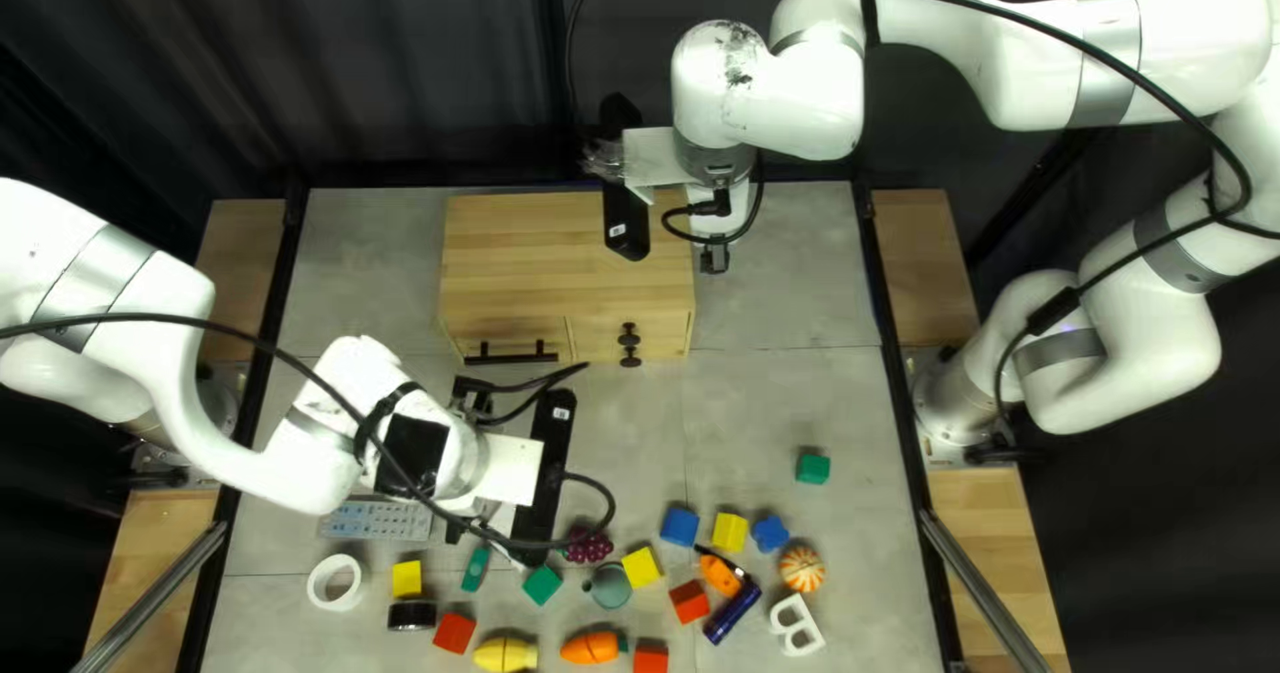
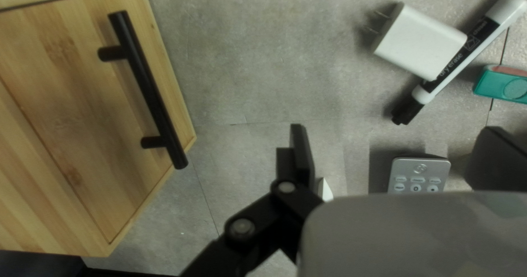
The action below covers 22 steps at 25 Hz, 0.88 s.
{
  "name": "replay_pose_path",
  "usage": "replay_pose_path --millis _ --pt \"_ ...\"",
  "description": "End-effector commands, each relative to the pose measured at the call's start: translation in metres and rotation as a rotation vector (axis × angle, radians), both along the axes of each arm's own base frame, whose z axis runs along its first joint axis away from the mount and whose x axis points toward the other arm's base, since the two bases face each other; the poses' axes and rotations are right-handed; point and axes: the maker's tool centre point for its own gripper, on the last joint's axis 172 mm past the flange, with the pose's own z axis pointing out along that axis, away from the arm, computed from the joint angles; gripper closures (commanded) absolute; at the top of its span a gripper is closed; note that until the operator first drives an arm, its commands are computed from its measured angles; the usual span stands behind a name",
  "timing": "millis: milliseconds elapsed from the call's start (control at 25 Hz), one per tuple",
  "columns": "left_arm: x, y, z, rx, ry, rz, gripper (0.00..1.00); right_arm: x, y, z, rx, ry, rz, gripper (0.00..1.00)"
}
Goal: Open drawers and place objects into drawer and close
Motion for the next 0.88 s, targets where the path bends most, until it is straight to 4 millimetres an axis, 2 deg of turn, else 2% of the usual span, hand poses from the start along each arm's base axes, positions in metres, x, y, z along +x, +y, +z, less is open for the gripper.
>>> replay_pose_path --millis 40,440,680,880 --pt "0.0000 0.0000 0.0000 0.000 0.000 0.000 0.00 0.0000 0.0000 0.0000 0.000 0.000 0.000 0.00" --pt "0.0000 0.0000 0.0000 0.000 0.000 0.000 0.00 0.0000 0.0000 0.0000 0.000 0.000 0.000 0.00" --pt "-0.0053 0.0020 -0.0004 0.183 -0.069 -0.055 0.00 0.0000 0.0000 0.0000 0.000 0.000 0.000 0.00" --pt "-0.0019 0.0015 0.0057 0.225 -0.096 -0.089 0.00 0.0000 0.0000 0.0000 0.000 0.000 0.000 0.00"
